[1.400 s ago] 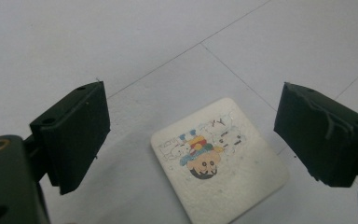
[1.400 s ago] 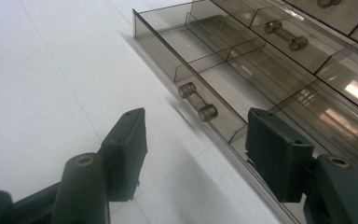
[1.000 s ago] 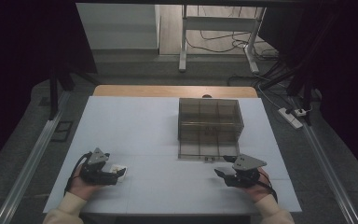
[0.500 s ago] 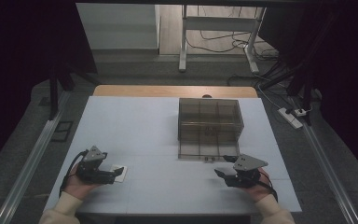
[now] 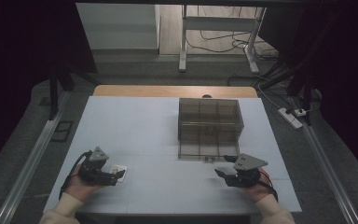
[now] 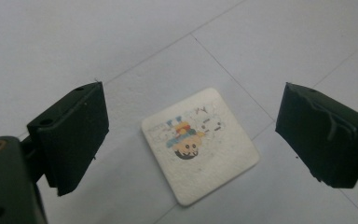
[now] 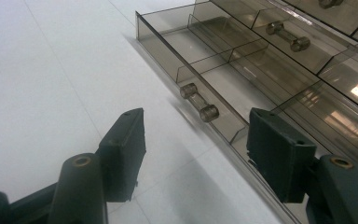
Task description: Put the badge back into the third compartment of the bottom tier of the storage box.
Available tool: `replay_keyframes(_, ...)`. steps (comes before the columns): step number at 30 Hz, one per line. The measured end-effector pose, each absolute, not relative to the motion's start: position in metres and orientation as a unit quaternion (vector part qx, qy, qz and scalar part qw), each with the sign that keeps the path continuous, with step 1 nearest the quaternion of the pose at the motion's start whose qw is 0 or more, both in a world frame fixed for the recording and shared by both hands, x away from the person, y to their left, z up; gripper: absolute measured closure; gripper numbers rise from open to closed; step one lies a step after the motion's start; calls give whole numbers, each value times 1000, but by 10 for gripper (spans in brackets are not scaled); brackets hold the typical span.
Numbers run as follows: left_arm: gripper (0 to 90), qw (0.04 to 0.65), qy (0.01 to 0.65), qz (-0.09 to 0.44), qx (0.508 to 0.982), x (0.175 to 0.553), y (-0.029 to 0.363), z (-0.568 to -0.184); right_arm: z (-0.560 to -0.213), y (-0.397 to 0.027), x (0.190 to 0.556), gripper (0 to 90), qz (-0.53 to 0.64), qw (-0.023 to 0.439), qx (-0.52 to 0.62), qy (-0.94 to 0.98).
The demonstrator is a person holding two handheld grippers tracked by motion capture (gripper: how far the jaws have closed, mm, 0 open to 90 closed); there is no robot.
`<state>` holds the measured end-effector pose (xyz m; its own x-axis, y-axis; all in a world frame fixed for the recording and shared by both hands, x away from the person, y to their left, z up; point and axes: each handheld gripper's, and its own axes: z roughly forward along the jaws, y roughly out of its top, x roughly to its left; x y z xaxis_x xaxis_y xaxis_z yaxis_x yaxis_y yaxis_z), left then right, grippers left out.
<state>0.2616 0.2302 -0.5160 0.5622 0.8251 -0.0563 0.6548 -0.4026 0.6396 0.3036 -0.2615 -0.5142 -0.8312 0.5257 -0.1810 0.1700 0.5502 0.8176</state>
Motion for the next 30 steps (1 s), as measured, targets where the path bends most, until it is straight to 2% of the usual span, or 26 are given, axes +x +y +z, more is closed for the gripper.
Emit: replay_keyframes(30,71,248,476,108,837,273,217,-538,-515,-260,303,368,423,212,200,858)
